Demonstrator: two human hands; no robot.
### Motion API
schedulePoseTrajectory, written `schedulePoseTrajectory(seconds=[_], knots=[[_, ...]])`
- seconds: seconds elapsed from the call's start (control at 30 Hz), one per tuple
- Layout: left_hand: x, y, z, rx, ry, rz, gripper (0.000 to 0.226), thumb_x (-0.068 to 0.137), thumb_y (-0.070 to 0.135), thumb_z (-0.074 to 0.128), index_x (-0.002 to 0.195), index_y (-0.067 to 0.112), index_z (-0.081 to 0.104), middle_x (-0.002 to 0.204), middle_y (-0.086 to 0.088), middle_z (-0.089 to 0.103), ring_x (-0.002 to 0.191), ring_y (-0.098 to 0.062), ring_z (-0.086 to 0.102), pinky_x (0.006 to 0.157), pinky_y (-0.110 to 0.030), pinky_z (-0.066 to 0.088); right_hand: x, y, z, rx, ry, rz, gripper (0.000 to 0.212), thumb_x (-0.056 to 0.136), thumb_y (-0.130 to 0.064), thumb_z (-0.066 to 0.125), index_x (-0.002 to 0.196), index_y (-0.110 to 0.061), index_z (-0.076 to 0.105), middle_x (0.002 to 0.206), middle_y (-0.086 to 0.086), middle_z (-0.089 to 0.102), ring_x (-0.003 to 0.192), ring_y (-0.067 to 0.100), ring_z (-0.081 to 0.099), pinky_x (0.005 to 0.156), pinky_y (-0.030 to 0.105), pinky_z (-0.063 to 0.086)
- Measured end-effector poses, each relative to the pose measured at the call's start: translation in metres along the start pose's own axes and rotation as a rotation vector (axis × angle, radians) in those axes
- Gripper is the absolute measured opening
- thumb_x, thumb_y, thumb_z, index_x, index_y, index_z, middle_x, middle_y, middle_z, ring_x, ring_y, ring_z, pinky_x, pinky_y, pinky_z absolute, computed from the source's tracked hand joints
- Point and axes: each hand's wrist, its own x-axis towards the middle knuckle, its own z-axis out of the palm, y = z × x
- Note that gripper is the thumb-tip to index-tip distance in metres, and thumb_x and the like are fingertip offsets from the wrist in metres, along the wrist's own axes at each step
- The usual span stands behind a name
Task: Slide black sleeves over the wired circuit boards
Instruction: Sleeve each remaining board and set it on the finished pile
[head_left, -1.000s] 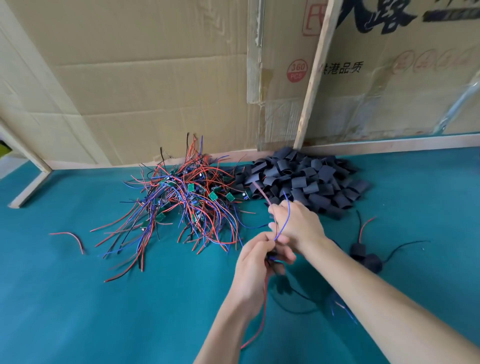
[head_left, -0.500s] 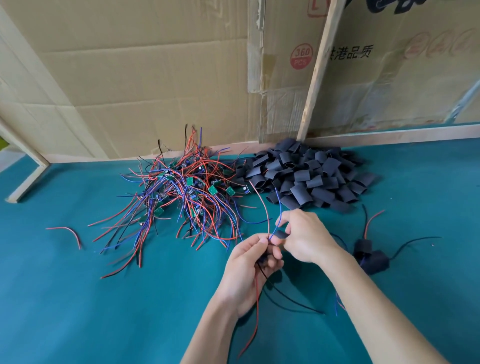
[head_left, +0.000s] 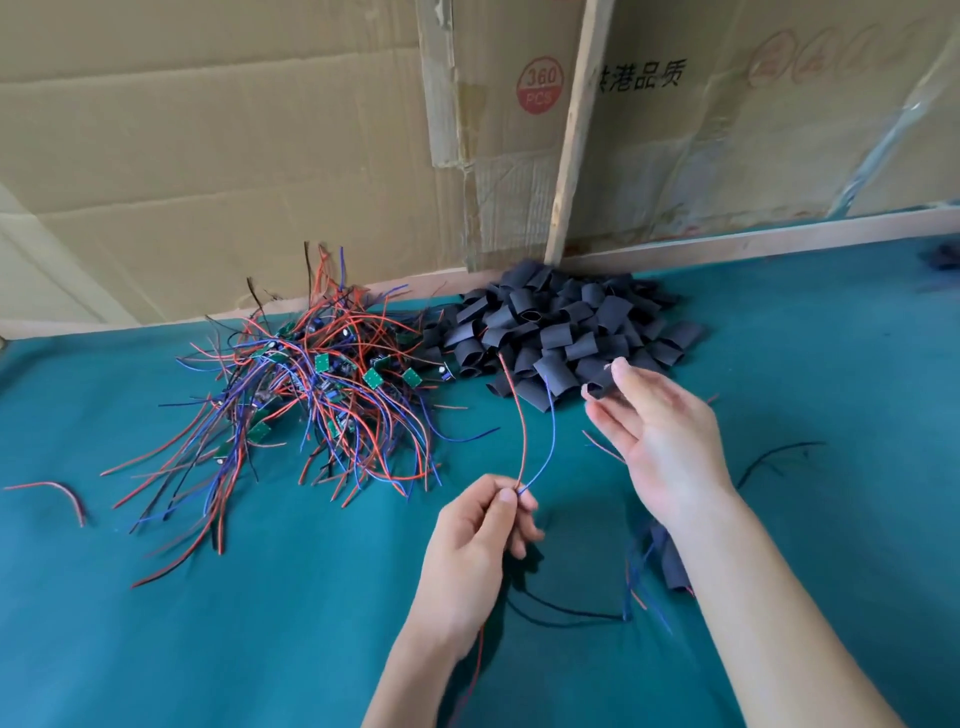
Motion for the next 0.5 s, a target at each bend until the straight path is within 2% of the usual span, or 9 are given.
schedulePoseTrajectory(seconds=[0.1, 0.17, 0.3, 0.4, 0.5], knots=[[-0.001, 0.001, 0.003, 0.11, -0.036, 0.045, 0.026, 0.097, 0.029, 0.044, 0.084, 0.017, 0.064, 0.07, 0.004, 0.063, 0.063, -0.013, 0.051, 0.064, -0.021, 0.044, -0.005, 0.003, 0.01, 0.027, -0.028, -0.032, 0.013, 0.091, -0.016, 0.078, 0.082, -0.009, 0.072, 0.09, 0.008, 0.07, 0.102, 0.042, 0.073, 0.079, 0.032, 0.062], [-0.004, 0.001, 0.004, 0.192, -0.067, 0.071, 0.026, 0.098, 0.03, 0.043, 0.086, 0.018, 0.063, 0.069, 0.005, 0.064, 0.061, -0.011, 0.05, 0.062, -0.021, 0.043, -0.008, 0.005, 0.014, 0.032, -0.079, -0.017, 0.016, 0.089, -0.018, 0.079, 0.086, -0.006, 0.07, 0.089, 0.01, 0.07, 0.094, 0.036, 0.074, 0.078, 0.032, 0.061], [-0.005, 0.002, 0.005, 0.252, -0.07, 0.092, 0.026, 0.098, 0.032, 0.042, 0.085, 0.02, 0.062, 0.068, 0.007, 0.063, 0.059, -0.009, 0.048, 0.061, -0.019, 0.041, -0.01, 0.003, 0.013, 0.118, -0.195, 0.096, 0.031, 0.077, -0.024, 0.083, 0.094, -0.004, 0.067, 0.092, 0.014, 0.072, 0.091, 0.032, 0.077, 0.074, 0.028, 0.061], [-0.005, 0.003, 0.005, 0.241, -0.071, 0.079, 0.027, 0.098, 0.032, 0.043, 0.083, 0.021, 0.061, 0.068, 0.006, 0.063, 0.06, -0.01, 0.048, 0.061, -0.02, 0.041, -0.009, -0.001, 0.01, 0.13, -0.204, 0.09, 0.02, 0.075, -0.024, 0.084, 0.08, -0.011, 0.071, 0.083, 0.006, 0.072, 0.093, 0.033, 0.077, 0.074, 0.027, 0.061], [-0.005, 0.003, 0.006, 0.228, -0.053, 0.043, 0.027, 0.095, 0.033, 0.043, 0.077, 0.024, 0.061, 0.065, 0.005, 0.061, 0.059, -0.011, 0.047, 0.059, -0.022, 0.041, -0.012, -0.003, 0.012, 0.179, -0.254, 0.107, 0.014, 0.076, -0.021, 0.082, 0.078, -0.012, 0.072, 0.08, 0.004, 0.071, 0.091, 0.031, 0.077, 0.072, 0.027, 0.061]])
